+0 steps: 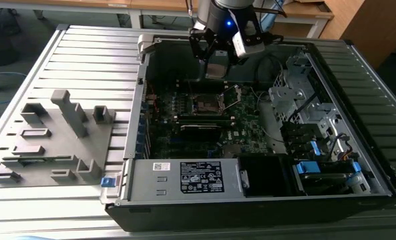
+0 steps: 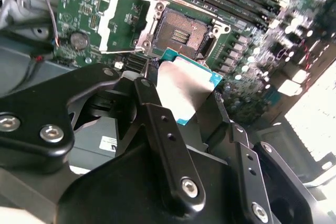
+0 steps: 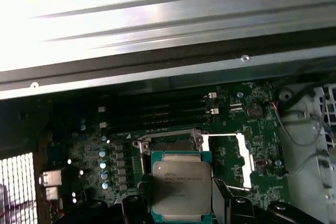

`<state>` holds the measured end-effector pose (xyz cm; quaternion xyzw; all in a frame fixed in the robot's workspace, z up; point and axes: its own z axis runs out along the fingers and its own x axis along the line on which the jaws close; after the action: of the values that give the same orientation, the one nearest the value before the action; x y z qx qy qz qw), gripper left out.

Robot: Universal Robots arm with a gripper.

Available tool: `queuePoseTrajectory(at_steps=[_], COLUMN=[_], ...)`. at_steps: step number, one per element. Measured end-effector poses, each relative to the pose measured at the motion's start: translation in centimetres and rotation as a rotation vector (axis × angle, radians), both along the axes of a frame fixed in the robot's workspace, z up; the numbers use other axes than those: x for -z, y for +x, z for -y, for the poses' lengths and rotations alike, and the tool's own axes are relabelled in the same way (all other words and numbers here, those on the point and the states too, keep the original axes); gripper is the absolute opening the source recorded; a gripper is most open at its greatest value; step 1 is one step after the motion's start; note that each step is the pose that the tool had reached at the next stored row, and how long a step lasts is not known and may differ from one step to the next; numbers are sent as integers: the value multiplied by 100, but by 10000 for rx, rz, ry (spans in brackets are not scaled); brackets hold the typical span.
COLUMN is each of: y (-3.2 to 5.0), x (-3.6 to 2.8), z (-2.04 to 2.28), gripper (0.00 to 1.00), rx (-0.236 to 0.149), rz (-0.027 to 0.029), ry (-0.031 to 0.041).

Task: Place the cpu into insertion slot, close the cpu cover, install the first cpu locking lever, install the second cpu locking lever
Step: 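Place the cpu into insertion slot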

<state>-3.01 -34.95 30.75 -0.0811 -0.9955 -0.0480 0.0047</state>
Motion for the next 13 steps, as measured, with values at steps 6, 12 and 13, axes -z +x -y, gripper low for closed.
queuePoseTrajectory(at_steps=[6,12,13], y=[0,0,0], x=[8,12,14], z=[0,0,0], gripper=[54,54,54], rx=[849,1175,1364], rz=[0,0,0], ry=[1,0,0])
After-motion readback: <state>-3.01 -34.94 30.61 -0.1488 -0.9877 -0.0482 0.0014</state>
